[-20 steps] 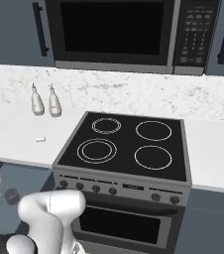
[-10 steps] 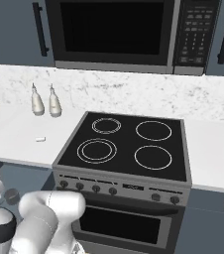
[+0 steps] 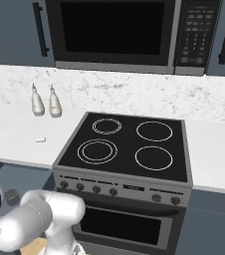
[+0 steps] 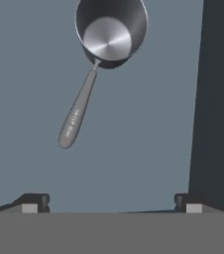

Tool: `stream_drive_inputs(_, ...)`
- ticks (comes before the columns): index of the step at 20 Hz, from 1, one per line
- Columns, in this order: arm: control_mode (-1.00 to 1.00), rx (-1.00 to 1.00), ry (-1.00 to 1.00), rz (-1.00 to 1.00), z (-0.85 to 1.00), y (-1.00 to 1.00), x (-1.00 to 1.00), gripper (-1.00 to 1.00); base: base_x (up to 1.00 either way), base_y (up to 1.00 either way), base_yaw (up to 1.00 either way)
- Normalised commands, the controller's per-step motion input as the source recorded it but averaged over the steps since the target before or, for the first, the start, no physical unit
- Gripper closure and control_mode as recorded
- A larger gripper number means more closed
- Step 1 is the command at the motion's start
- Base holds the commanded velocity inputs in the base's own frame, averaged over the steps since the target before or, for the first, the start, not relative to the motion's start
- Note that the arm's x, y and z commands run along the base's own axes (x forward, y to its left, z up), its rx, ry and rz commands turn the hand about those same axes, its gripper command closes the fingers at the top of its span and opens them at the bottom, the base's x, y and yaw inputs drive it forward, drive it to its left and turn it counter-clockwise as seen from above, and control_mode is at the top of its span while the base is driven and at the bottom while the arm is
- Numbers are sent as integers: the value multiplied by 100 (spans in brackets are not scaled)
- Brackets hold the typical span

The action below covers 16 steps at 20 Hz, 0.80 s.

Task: Pick the measuring cup from the drawer and place it on the counter.

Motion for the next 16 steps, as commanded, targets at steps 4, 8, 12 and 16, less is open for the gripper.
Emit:
stream_drive_inputs(4, -100, -8, 0, -6, -43, 33, 20, -100, 0, 0, 0)
stream_drive_inputs(8, -100, -9, 0, -7, -43, 21, 19, -100, 0, 0, 0)
stream_drive_inputs(12, -100, -12, 0, -9, -40, 1, 19, -100, 0, 0, 0)
stream_drive_inputs(16, -100, -12, 0, -9, -35, 0, 28, -100, 0, 0, 0)
